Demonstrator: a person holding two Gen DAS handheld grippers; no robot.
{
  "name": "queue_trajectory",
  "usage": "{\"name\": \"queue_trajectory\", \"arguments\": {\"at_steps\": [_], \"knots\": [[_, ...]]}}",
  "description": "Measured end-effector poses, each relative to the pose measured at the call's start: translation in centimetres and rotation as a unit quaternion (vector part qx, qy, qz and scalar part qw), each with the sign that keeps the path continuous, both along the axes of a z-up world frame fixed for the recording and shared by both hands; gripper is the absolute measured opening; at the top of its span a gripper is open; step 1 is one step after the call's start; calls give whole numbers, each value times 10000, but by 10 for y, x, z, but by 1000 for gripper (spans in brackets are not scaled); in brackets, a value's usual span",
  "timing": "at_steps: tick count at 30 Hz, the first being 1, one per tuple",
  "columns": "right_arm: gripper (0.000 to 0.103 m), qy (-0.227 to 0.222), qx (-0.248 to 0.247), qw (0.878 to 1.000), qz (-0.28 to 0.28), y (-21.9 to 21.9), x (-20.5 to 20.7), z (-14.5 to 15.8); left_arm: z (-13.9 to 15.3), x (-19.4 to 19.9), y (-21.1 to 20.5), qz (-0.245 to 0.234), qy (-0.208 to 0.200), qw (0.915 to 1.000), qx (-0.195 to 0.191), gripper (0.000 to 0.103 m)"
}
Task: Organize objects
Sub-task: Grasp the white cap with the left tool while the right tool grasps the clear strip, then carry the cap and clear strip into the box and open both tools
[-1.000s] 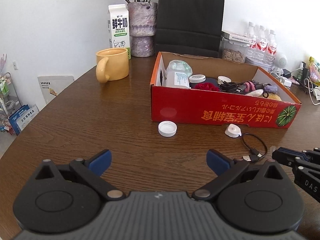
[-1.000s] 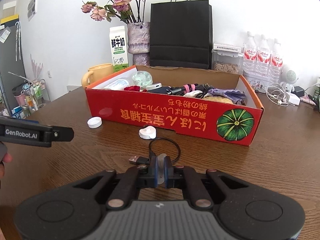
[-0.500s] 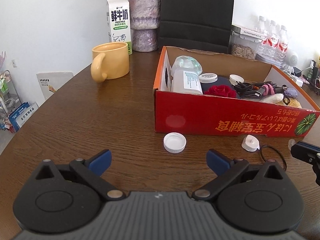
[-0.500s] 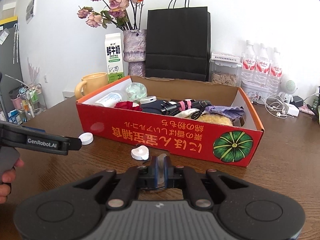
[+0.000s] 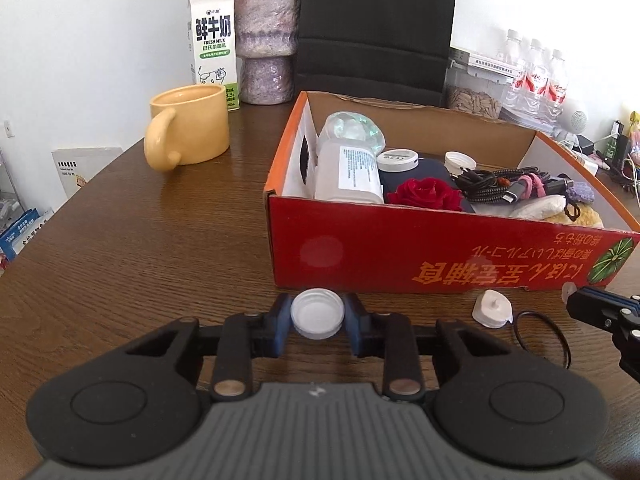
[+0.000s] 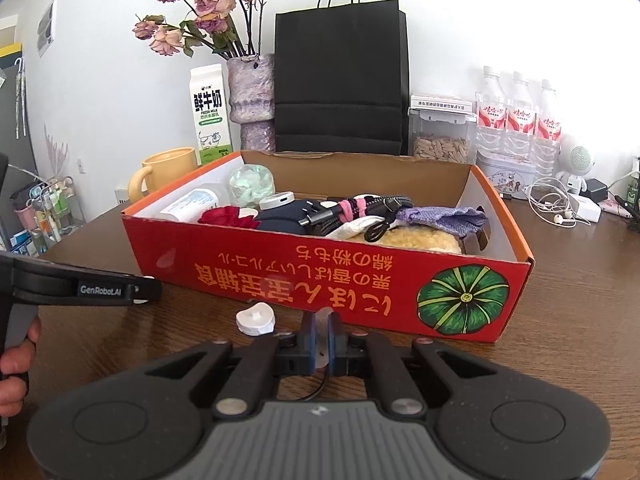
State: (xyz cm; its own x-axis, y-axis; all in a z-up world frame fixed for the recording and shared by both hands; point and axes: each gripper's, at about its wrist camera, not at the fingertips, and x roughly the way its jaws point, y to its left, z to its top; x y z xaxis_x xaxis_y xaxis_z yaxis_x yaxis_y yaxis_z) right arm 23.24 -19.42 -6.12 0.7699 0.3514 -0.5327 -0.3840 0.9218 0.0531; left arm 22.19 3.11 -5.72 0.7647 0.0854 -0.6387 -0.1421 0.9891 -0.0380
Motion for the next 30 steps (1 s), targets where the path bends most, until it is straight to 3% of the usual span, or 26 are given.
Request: {"name": "queue_trajectory", "arguments": {"at_steps": [7,14,22,30], "knots": [[5,-207,85,9997,19,-2,-7,12,31,-22,-9,-134,-449,9988,-101,29],[5,-641,133,9978,64,0,-10,42,68,-28,-26,-364,-967,9946,-65,29],[5,-1052,193,9942,110,8,4,71,87,-8,-41,-465,-1231,9913,-66,29],[5,-1200,153,9925,172,17,32,78,86,27,-45,-454,-1270,9908,-79,29]]}}
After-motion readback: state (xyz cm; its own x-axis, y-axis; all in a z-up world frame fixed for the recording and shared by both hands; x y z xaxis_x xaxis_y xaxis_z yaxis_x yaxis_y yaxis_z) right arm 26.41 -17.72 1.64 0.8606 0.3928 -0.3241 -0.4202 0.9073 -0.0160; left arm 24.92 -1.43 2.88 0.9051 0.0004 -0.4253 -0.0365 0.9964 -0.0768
